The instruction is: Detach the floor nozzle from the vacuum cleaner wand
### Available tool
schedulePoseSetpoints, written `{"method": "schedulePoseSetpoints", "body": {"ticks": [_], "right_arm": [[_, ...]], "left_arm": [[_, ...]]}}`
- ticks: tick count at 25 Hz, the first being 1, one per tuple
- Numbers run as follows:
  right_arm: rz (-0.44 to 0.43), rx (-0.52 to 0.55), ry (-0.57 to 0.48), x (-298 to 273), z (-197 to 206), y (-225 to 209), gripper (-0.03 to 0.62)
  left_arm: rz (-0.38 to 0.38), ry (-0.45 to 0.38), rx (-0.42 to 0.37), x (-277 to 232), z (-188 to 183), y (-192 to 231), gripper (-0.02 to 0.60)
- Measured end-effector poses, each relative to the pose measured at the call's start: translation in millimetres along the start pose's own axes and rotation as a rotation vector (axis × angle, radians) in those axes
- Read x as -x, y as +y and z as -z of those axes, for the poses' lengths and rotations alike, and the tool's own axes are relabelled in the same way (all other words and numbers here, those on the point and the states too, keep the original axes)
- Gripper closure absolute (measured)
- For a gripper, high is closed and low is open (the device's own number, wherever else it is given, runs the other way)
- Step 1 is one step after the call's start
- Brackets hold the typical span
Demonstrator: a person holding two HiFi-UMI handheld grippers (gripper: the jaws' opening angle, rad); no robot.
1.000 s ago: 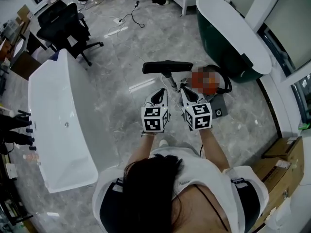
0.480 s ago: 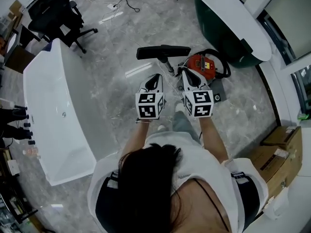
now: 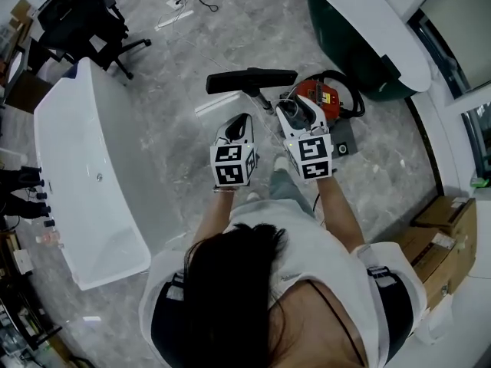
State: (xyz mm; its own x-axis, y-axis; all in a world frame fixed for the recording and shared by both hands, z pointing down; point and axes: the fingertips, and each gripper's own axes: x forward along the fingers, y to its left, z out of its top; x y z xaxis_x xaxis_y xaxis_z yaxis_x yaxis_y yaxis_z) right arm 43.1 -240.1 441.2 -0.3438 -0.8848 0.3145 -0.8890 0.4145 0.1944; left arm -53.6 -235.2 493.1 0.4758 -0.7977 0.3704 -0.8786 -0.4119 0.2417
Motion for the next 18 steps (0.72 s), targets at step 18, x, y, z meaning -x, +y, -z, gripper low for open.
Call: {"method": "schedulePoseSetpoints", "body": {"ticks": [18], "right_arm": [[-0.069, 0.634, 0.033, -65.5, 1.7, -5.0, 0.281]], "left_arm": [[-0.120, 0.042, 0.025, -33.7, 12.2, 26.2, 0.572]]}}
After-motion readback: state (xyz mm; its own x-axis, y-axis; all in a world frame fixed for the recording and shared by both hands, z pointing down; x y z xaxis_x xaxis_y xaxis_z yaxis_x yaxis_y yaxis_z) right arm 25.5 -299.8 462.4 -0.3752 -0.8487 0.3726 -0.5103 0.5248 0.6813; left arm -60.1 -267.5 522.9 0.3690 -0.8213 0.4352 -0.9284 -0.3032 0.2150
